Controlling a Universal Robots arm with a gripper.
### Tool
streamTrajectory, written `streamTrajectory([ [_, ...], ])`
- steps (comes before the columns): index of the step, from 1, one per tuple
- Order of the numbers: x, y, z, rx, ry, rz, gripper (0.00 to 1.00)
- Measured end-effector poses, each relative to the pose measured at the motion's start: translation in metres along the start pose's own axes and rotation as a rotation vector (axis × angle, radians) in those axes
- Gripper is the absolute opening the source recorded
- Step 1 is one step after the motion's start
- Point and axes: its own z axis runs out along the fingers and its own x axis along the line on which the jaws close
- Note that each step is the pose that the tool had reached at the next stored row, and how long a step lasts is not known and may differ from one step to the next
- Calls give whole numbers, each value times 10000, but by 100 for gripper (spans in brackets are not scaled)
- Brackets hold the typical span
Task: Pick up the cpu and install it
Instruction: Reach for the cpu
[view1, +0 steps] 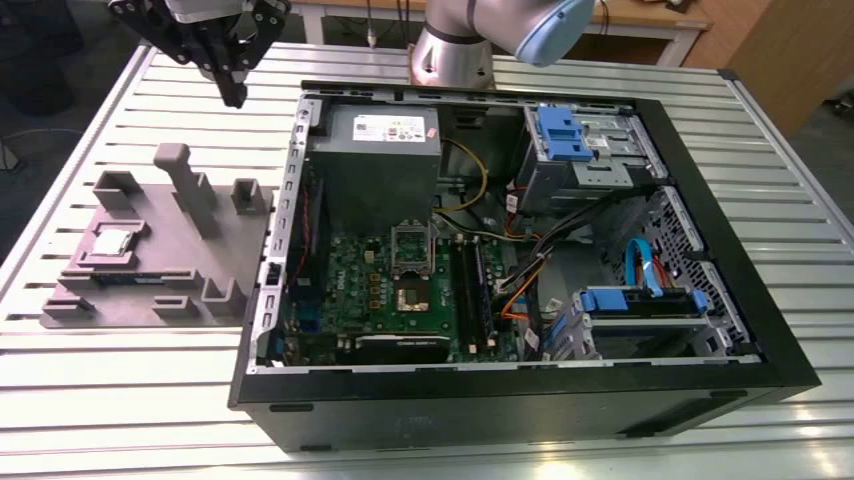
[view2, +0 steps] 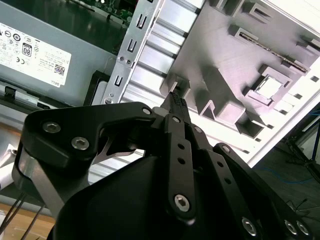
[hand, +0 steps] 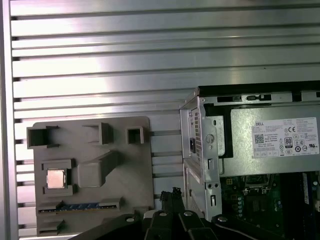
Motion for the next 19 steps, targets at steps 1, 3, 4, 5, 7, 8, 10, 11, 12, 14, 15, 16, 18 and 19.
streamTrajectory([
  [1, 7, 0, 0, 0, 0, 1, 10],
  [3, 21, -2, 0, 0, 0, 1, 10],
  [4, 28, -2, 0, 1, 1, 0, 10],
  [5, 34, -3, 0, 0, 0, 0, 10],
  [7, 46, -3, 1, 0, 0, 1, 10],
  [8, 51, -4, 1, 0, 0, 1, 10],
  [10, 62, -5, 1, 0, 0, 0, 10],
  [11, 67, -5, 1, 1, 0, 0, 10],
  [12, 72, -6, 1, 0, 0, 0, 10],
  [14, 83, -6, 1, 1, 0, 1, 10],
  [15, 88, -7, 2, 1, 1, 1, 10],
  [16, 93, -7, 2, 0, 0, 0, 10],
  [18, 102, -8, 2, 0, 0, 0, 10],
  [19, 108, -9, 2, 1, 0, 0, 10],
])
